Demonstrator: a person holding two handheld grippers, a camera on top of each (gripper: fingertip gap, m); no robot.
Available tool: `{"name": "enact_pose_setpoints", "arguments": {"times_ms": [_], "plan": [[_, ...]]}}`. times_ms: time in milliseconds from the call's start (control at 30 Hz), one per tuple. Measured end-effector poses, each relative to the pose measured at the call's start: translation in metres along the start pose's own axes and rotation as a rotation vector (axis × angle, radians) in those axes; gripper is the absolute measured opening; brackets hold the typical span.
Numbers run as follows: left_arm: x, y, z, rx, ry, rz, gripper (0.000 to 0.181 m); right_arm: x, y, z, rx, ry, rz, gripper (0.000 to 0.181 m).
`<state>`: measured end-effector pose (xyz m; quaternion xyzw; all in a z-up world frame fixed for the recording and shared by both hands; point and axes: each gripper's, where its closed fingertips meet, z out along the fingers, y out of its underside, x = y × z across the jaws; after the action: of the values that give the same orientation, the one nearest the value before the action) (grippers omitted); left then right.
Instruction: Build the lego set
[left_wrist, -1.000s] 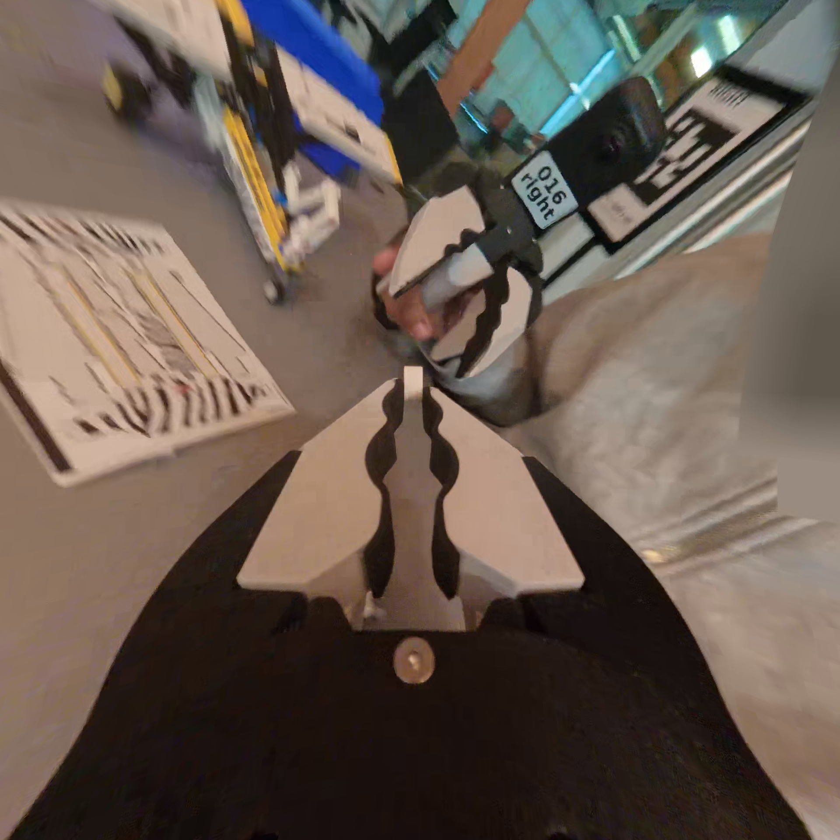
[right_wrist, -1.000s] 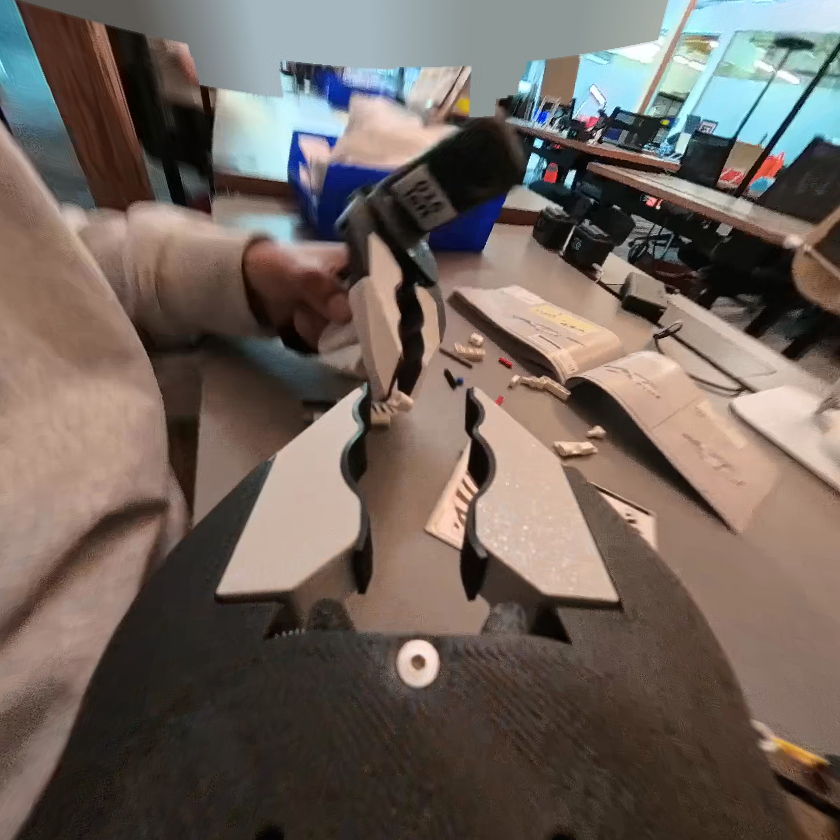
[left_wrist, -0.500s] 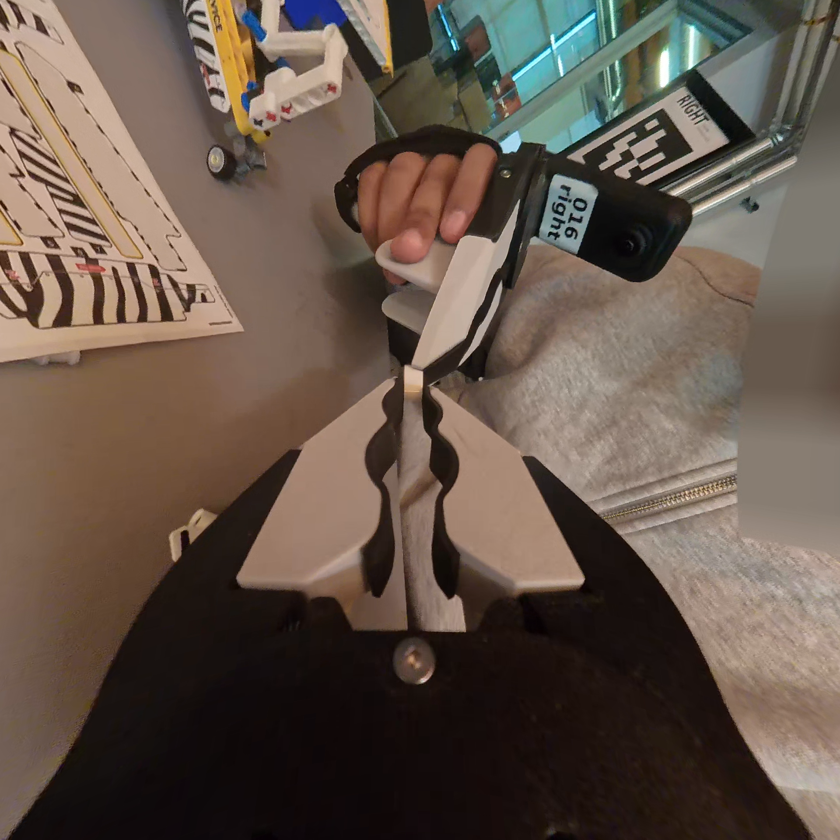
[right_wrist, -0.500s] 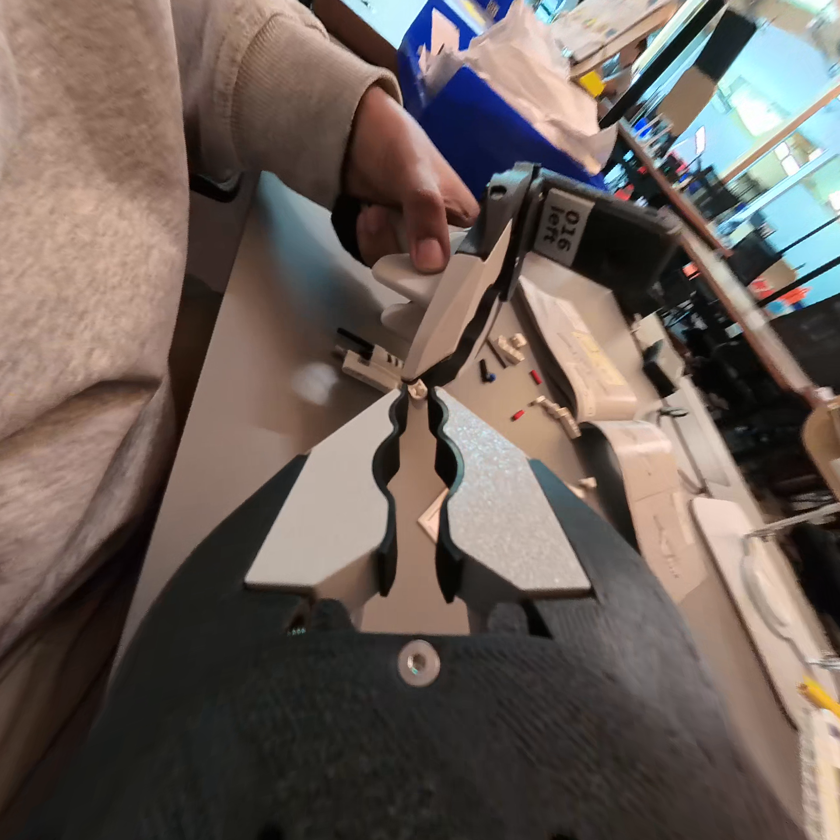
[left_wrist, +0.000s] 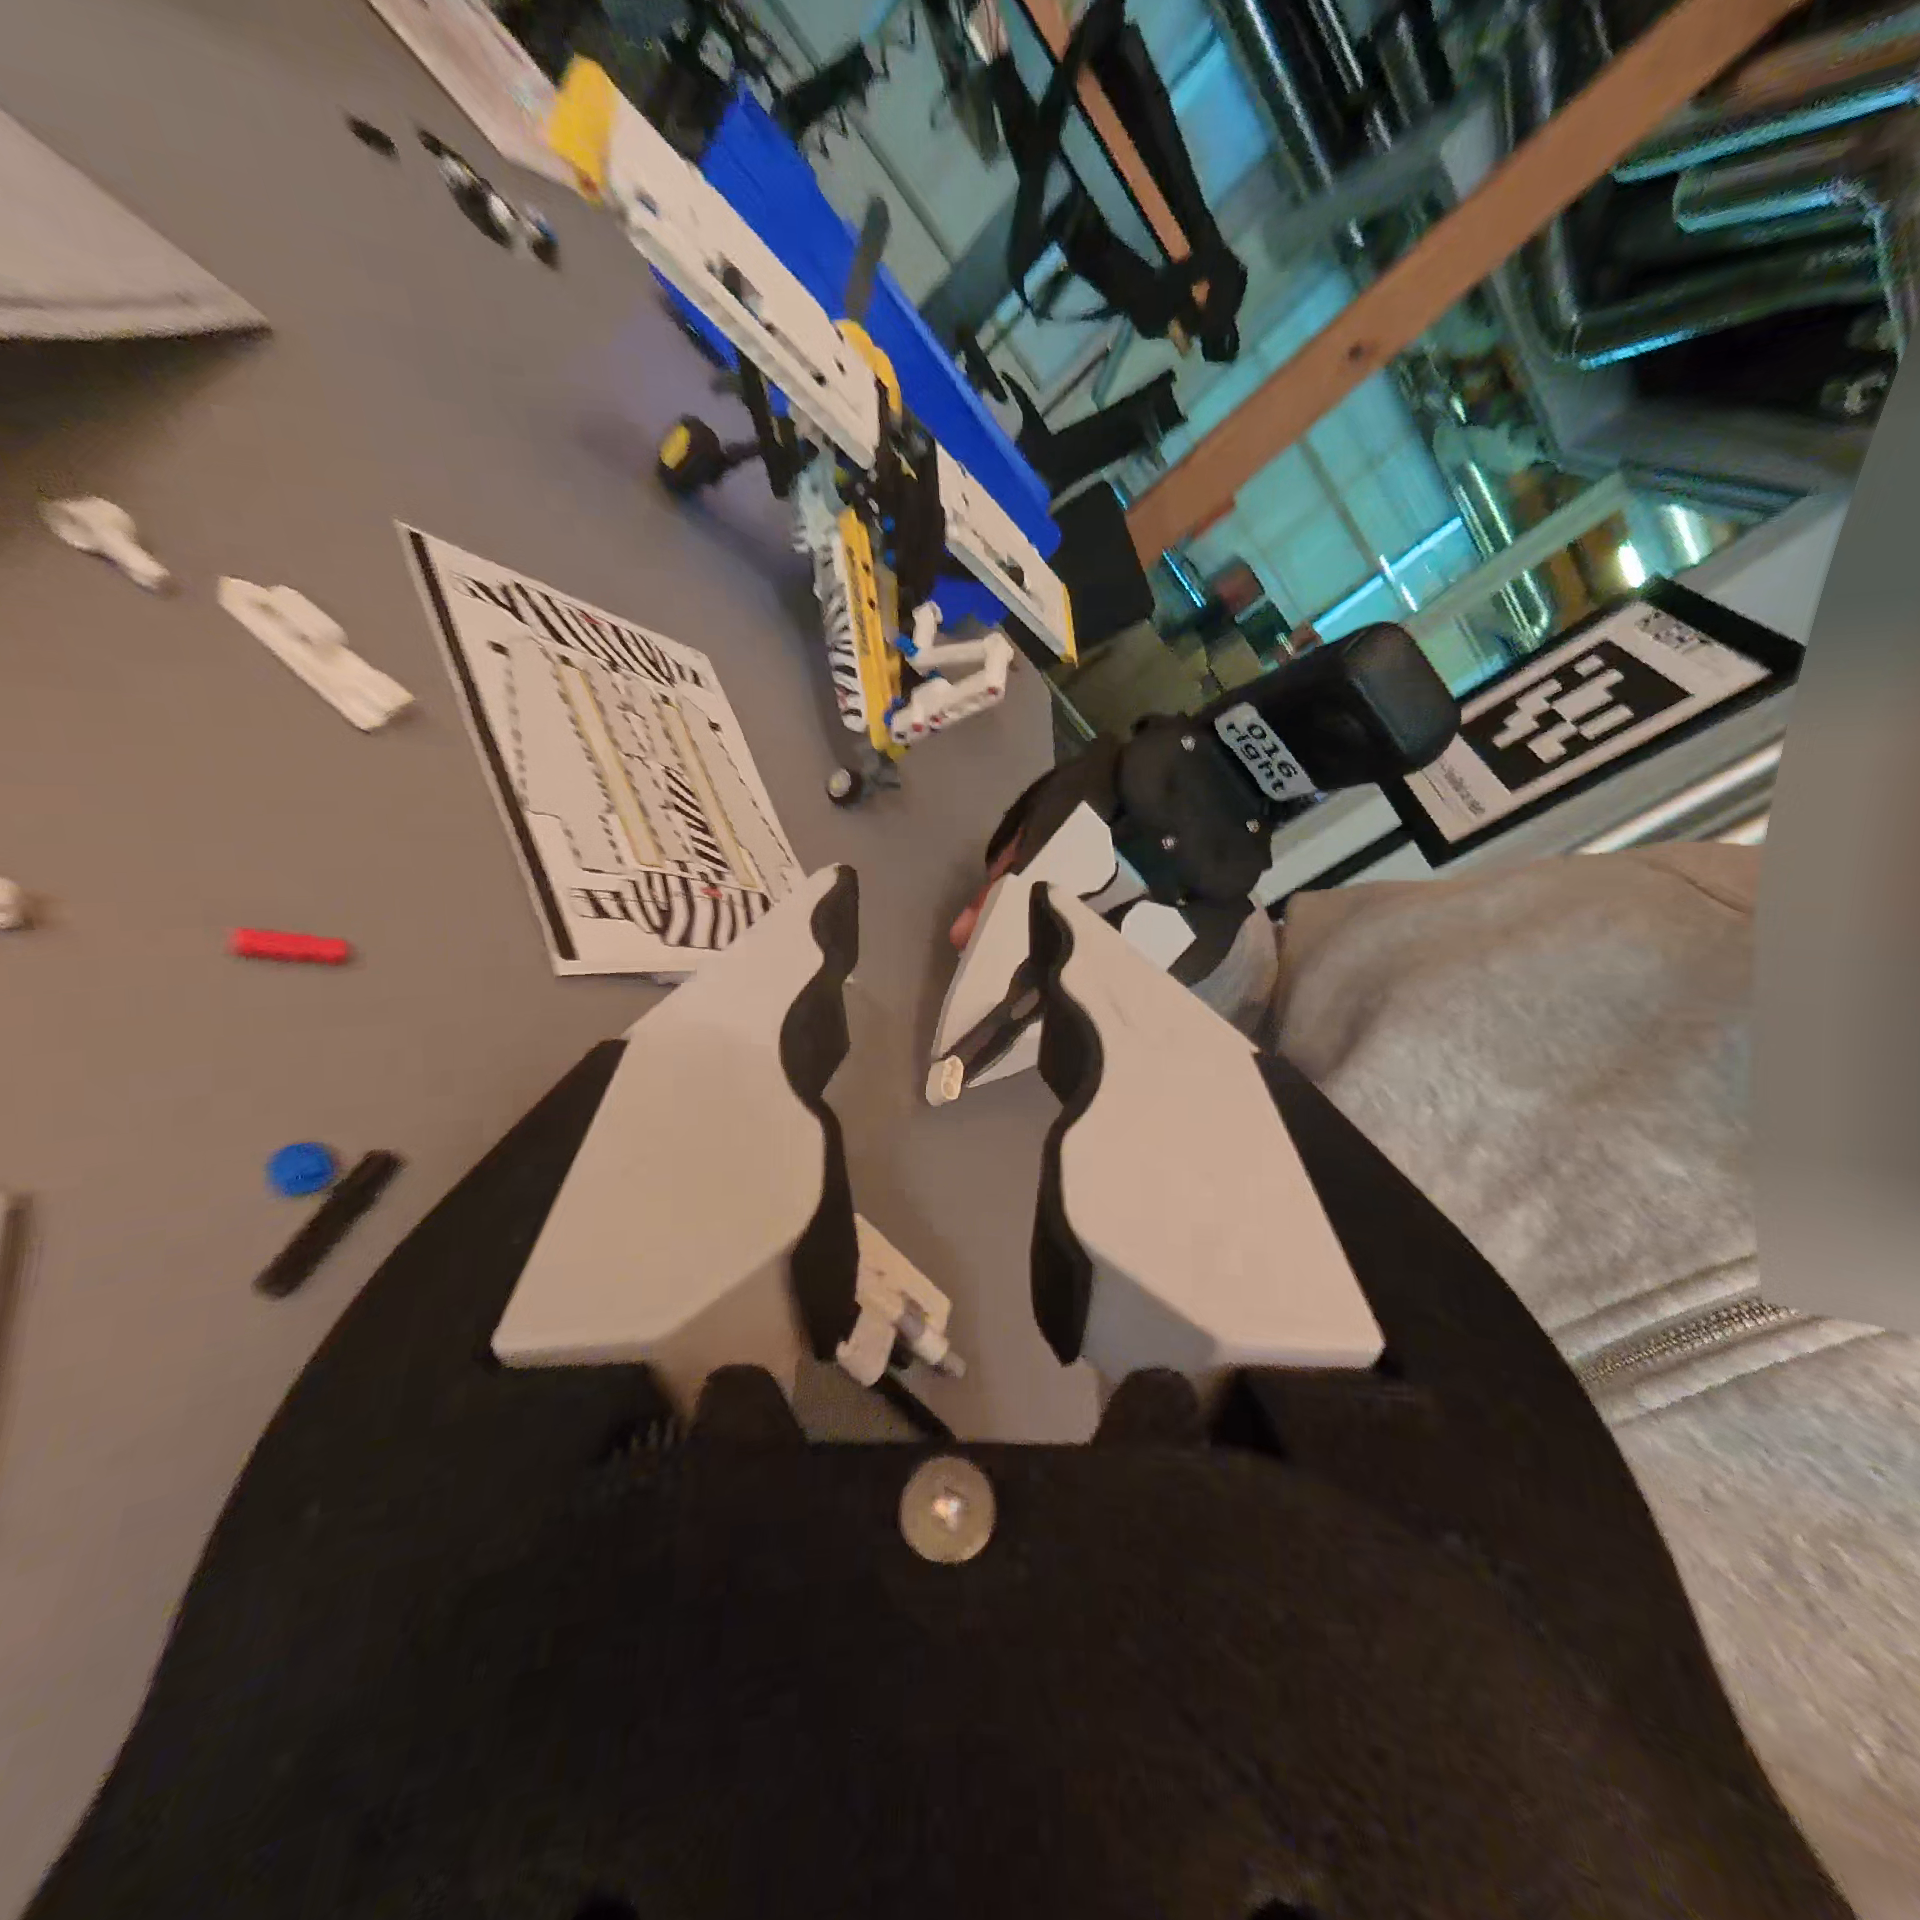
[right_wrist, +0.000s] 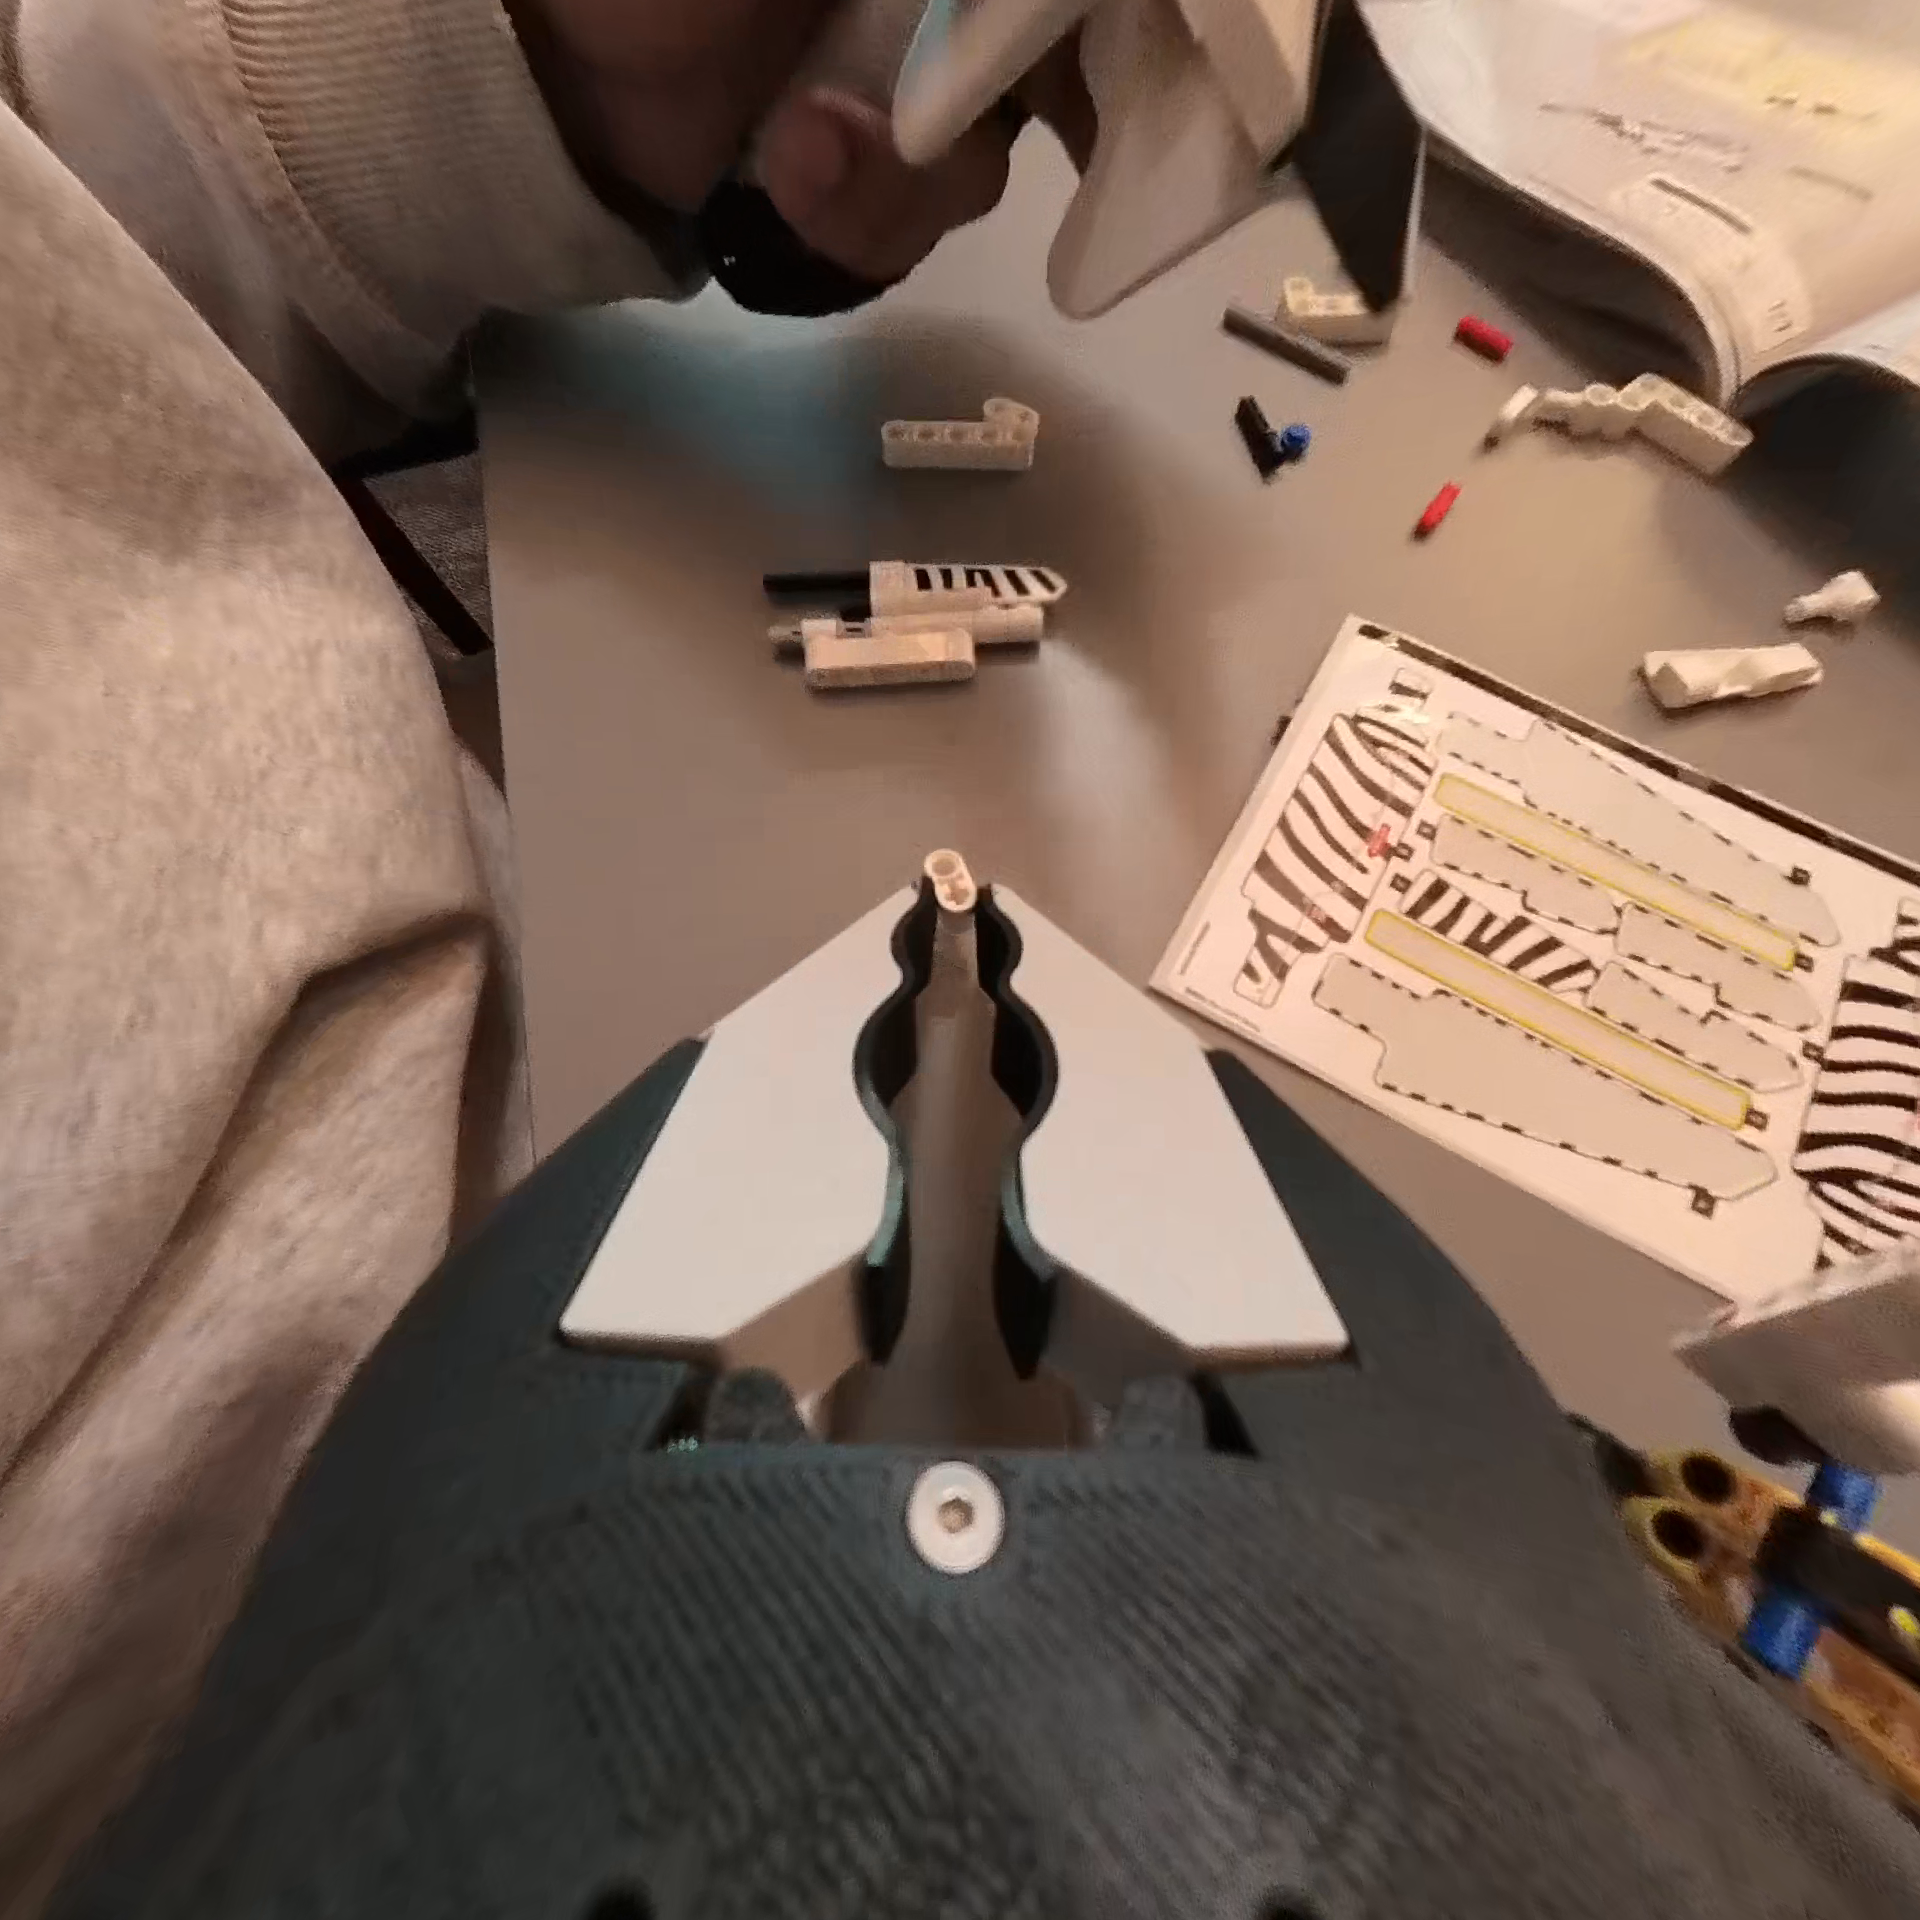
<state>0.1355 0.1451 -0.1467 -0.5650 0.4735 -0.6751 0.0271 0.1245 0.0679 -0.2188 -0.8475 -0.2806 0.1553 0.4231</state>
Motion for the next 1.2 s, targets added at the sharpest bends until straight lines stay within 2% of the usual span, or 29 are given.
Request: {"name": "enact_pose_setpoints", "arguments": {"times_ms": [133,400,567,633,667,733,867,1000,1100,1200], "plan": [[-0.004,-0.009,-0.009,0.066,0.004,0.002,0.024,0.0,0.006,0.002,-0.034,0.01,-0.01,0.006],[-0.018,-0.007,-0.013,0.061,-0.069,0.025,0.018,0.0,0.011,0.003,-0.064,0.012,-0.024,0.007],[-0.03,-0.007,-0.018,0.048,-0.153,0.055,0.017,0.003,0.007,-0.003,-0.019,0.024,-0.016,0.019],[-0.041,-0.006,-0.02,0.024,-0.239,0.081,0.015,0.006,0.002,-0.007,0.019,0.033,-0.002,0.021],[-0.05,-0.007,-0.023,0.012,-0.312,0.099,0.008,0.008,0.0,-0.009,0.038,0.038,0.003,0.022],[-0.065,-0.013,-0.028,-0.011,-0.449,0.167,0.006,0.011,-0.004,-0.013,0.069,0.045,0.012,0.022],[-0.095,-0.015,-0.028,-0.177,-0.654,0.28,0.008,0.013,-0.005,-0.019,0.081,0.068,0.003,0.022],[-0.111,-0.002,-0.016,-0.299,-0.69,0.277,0.033,0.013,-0.004,-0.024,0.092,0.099,-0.014,0.021],[-0.116,0.001,-0.016,-0.299,-0.723,0.279,0.029,0.012,-0.005,-0.026,0.122,0.104,-0.004,0.018],[-0.117,0.003,-0.018,-0.322,-0.737,0.292,0.017,0.016,-0.009,-0.028,0.15,0.12,0.002,0.016]]}}
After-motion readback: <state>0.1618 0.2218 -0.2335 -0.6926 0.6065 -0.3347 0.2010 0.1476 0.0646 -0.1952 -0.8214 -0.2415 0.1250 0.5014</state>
